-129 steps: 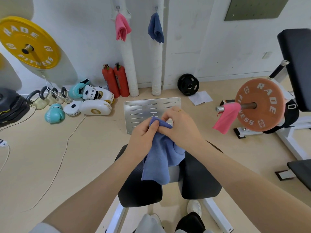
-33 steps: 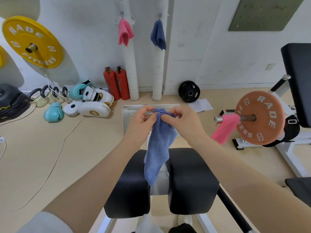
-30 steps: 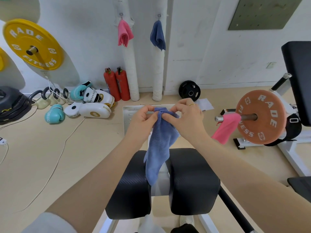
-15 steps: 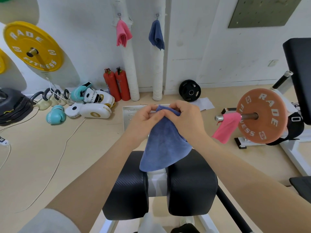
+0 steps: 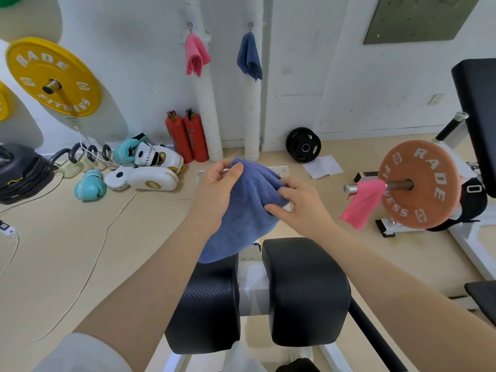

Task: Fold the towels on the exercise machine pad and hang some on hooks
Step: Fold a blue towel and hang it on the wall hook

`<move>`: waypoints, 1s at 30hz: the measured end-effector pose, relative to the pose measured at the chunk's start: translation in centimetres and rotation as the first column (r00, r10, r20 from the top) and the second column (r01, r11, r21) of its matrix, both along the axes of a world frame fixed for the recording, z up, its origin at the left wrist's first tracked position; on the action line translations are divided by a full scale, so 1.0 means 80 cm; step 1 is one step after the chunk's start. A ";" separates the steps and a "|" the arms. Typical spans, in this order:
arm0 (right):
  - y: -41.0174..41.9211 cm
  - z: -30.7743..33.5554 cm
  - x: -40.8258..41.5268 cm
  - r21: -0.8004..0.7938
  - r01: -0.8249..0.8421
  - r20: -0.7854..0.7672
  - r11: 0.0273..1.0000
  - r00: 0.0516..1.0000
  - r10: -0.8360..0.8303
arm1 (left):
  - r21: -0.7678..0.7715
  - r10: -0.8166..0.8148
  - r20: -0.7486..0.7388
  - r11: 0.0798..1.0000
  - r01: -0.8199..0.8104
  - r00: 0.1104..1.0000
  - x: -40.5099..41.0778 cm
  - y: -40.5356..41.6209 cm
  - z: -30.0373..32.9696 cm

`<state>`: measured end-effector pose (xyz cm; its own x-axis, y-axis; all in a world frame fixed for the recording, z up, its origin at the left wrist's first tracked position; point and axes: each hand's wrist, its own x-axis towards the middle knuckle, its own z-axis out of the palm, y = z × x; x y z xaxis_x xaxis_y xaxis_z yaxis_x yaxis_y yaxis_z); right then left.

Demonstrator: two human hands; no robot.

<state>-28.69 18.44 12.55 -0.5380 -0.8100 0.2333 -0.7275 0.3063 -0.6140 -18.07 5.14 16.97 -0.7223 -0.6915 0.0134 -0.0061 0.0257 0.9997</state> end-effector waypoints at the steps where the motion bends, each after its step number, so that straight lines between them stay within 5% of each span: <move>1: 0.001 -0.001 0.000 0.052 0.024 -0.018 0.998 1.000 -0.023 | -0.003 0.026 -0.002 1.000 -0.026 1.000 0.001 -0.002 0.000; 6: 0.013 0.003 -0.008 0.031 0.062 -0.052 0.998 0.997 -0.061 | -0.013 0.129 0.065 0.992 -0.128 0.990 0.008 -0.019 -0.018; 9: 0.013 0.017 -0.005 -0.153 0.008 0.170 0.988 0.985 0.018 | 0.054 0.138 0.081 0.988 -0.143 0.987 0.012 -0.030 -0.032; 12: 0.008 0.030 0.006 -0.298 -0.042 0.474 0.954 0.861 0.186 | 0.103 0.105 0.092 0.988 -0.115 0.990 0.010 -0.034 -0.041; 16: 0.004 0.043 0.009 -0.388 -0.039 0.638 0.921 0.710 0.299 | 0.164 0.059 0.093 0.984 -0.074 0.994 0.005 -0.036 -0.044; 18: 0.006 0.047 0.005 -0.356 -0.034 0.650 0.934 0.709 0.274 | 0.182 0.059 0.096 0.980 -0.076 0.994 0.006 -0.040 -0.046; 23: 0.011 0.051 -0.005 -0.076 0.001 0.378 0.997 0.925 0.028 | 0.167 0.053 0.080 0.984 -0.066 0.995 0.014 -0.047 -0.048; 27: 0.008 0.054 -0.011 0.047 0.019 0.164 0.999 0.986 -0.027 | 0.166 0.025 0.059 0.986 -0.035 0.998 0.017 -0.047 -0.048; 30: 0.008 0.049 -0.018 0.253 0.076 -0.149 0.965 0.988 -0.039 | 0.138 -0.009 0.052 0.990 0.002 0.999 0.018 -0.041 -0.046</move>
<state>-30.10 19.05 16.44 -0.5621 -0.8212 0.0982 -0.7775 0.4842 -0.4014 -16.61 1.89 13.31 -0.7232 -0.6801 -0.1201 -0.0591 -0.1124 0.9919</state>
